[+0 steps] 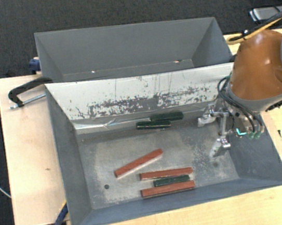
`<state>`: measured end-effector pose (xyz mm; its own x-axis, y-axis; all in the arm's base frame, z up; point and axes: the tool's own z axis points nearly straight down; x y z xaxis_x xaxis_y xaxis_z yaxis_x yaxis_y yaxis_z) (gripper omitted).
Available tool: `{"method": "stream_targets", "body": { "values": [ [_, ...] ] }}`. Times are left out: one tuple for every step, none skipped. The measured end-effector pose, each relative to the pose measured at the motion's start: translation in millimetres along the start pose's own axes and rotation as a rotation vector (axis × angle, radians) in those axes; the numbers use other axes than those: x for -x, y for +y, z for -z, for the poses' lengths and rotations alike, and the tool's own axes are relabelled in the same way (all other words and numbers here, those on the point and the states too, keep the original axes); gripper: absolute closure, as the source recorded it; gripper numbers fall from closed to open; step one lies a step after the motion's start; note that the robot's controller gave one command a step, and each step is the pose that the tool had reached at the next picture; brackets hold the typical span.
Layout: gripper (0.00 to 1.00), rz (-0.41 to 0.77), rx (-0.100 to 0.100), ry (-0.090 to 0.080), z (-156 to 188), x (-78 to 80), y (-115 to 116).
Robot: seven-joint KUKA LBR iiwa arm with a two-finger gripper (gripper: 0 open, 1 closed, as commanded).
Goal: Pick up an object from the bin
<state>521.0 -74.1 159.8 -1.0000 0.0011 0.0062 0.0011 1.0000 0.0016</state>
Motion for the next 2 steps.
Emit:
{"method": "stream_targets", "body": {
  "values": [
    [0.0,0.001,-0.001,-0.006,3.5,1.3,0.2],
    [0.0,-0.049,-0.003,-0.015,-33.9,-15.4,40.5]
  ]
}}
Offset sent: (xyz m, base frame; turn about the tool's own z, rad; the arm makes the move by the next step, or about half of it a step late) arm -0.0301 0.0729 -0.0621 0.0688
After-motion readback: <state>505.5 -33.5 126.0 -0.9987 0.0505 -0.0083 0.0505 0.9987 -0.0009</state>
